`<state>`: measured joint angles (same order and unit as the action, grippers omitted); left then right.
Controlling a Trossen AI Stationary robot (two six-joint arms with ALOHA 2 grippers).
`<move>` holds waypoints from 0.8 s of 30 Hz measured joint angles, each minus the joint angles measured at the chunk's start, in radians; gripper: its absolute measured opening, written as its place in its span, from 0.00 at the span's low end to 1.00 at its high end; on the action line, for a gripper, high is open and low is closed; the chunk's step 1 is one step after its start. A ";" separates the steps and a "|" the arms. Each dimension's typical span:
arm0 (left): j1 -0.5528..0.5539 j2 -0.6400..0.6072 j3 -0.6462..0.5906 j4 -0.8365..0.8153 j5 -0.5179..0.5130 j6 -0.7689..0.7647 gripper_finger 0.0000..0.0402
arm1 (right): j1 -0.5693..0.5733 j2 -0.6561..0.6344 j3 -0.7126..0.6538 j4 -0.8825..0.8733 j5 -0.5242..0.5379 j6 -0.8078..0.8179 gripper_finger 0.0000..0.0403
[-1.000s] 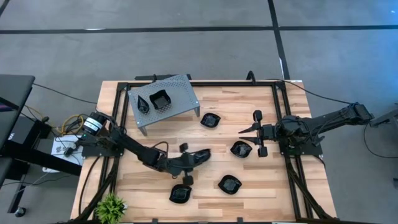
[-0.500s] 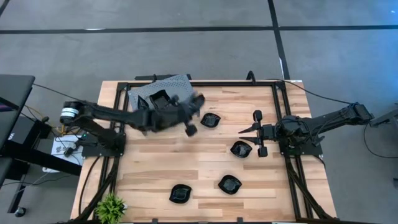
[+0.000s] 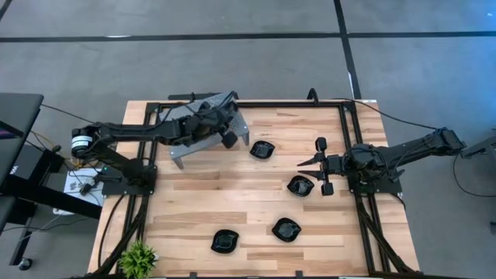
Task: Pick & Place Mini shaped plates
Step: Put the black leaf plate on the shelf
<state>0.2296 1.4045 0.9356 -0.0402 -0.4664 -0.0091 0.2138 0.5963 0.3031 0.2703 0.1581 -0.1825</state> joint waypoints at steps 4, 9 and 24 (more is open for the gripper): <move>0.014 0.014 -0.007 -0.012 0.001 -0.007 0.02 | 0.000 0.000 0.000 0.000 0.000 0.000 0.20; 0.020 0.017 -0.049 -0.014 0.000 -0.007 0.04 | 0.001 0.000 0.000 -0.001 0.000 0.000 0.20; 0.010 0.014 -0.051 0.045 0.000 0.004 0.16 | 0.000 0.000 0.000 0.000 0.000 -0.001 0.20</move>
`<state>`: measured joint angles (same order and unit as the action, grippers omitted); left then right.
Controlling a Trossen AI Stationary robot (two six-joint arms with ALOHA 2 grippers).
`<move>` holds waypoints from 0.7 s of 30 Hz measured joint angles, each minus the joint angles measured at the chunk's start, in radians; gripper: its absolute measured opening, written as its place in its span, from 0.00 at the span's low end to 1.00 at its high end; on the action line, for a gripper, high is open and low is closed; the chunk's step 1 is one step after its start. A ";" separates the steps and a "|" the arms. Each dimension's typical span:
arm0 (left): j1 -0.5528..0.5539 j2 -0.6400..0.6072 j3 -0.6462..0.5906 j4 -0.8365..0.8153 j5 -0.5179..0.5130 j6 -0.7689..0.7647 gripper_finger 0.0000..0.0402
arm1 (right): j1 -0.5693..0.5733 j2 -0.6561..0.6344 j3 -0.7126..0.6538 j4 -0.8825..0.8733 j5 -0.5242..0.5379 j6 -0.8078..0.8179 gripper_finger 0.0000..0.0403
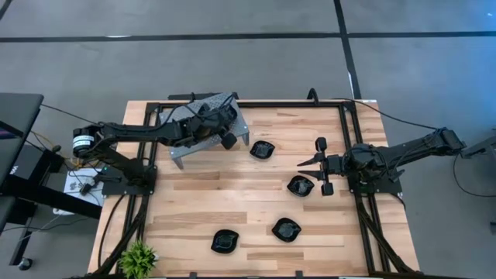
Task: Pick & Place Mini shaped plates
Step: Put the black leaf plate on the shelf, then stack the black leaf plate on top of the black leaf plate on the shelf
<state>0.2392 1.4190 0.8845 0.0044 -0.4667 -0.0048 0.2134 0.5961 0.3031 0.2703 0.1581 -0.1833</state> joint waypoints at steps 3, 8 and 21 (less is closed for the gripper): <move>-0.040 -0.017 0.000 0.055 -0.001 0.000 0.22 | 0.000 0.000 0.000 0.000 0.000 -0.001 0.20; -0.195 -0.070 0.001 0.135 0.157 -0.009 0.25 | 0.000 0.000 0.000 0.001 0.000 -0.001 0.20; -0.816 0.097 0.000 0.252 0.097 -0.266 0.22 | -0.023 0.000 0.000 0.000 0.000 -0.001 0.20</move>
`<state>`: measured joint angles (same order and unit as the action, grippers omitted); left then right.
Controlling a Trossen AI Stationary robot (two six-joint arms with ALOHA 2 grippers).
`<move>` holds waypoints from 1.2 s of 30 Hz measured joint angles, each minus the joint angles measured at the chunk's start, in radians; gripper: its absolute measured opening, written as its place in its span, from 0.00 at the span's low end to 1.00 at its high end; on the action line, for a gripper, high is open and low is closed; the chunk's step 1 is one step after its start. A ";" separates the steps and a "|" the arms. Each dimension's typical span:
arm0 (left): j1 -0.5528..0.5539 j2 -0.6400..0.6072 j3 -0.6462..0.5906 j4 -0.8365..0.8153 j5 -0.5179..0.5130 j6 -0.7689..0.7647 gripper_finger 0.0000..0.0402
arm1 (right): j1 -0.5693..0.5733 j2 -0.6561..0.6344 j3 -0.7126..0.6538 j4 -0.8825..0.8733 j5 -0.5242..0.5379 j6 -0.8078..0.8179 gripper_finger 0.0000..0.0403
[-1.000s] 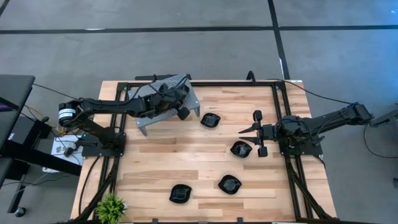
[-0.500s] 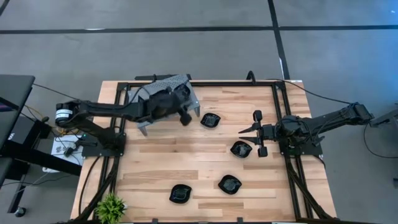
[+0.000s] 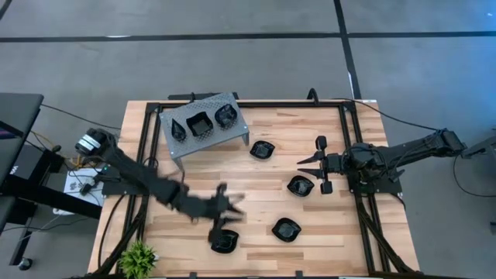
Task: Pick & Place Mini shaped plates
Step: Stack the black leaf plate on top of the black leaf plate on the shelf
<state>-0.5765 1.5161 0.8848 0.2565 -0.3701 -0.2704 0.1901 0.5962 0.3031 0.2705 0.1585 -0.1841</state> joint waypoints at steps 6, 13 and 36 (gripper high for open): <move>-0.128 0.149 0.000 0.010 -0.011 -0.190 0.22 | -0.009 0.000 0.000 0.000 0.000 0.000 0.20; -0.221 0.273 0.000 0.005 0.005 -0.312 0.28 | -0.010 0.000 0.000 0.000 0.000 0.002 0.20; -0.301 0.310 0.000 -0.188 -0.064 -0.387 0.33 | -0.009 0.000 0.000 0.000 0.000 0.080 0.20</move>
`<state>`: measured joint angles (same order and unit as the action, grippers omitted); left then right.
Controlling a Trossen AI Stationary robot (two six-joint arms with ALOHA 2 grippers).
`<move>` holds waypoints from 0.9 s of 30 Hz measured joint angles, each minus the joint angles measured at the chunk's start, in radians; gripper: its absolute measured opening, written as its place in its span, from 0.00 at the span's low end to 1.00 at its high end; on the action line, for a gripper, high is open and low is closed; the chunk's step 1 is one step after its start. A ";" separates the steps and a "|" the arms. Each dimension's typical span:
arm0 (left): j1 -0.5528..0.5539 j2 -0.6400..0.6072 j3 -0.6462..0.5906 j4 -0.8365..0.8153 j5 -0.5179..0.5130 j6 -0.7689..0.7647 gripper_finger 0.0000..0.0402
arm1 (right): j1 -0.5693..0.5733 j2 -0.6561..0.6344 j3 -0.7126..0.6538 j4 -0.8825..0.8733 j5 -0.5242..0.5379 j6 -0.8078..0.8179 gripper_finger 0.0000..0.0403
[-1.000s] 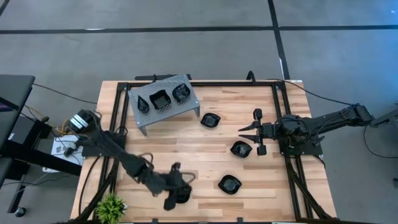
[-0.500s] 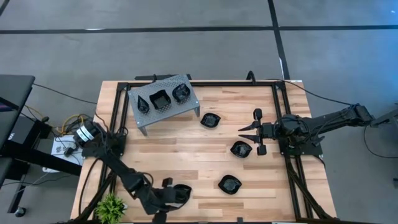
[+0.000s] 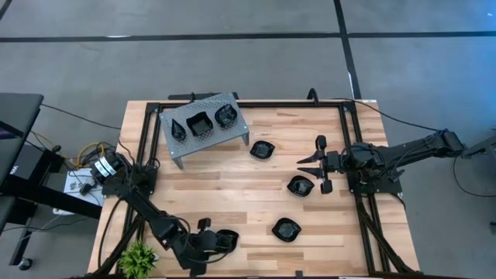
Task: Pick & Place Mini shaped plates
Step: Stack the black leaf plate on top of the black leaf plate on the shelf
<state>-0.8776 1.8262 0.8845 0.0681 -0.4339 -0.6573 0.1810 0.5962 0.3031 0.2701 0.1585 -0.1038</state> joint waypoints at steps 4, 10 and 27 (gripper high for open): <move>-0.003 0.032 0.000 0.002 -0.002 0.000 0.33 | 0.000 0.000 0.000 0.000 0.000 0.000 0.20; -0.005 0.048 0.000 0.007 -0.032 0.047 0.33 | 0.000 0.000 0.000 0.000 0.000 0.000 0.20; 0.026 -0.034 0.000 0.001 -0.107 0.163 0.02 | 0.000 0.000 0.000 0.004 0.000 -0.010 0.20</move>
<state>-0.8515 1.7919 0.8848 0.0686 -0.5406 -0.4942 0.1810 0.5964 0.3031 0.2743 0.1585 -0.1139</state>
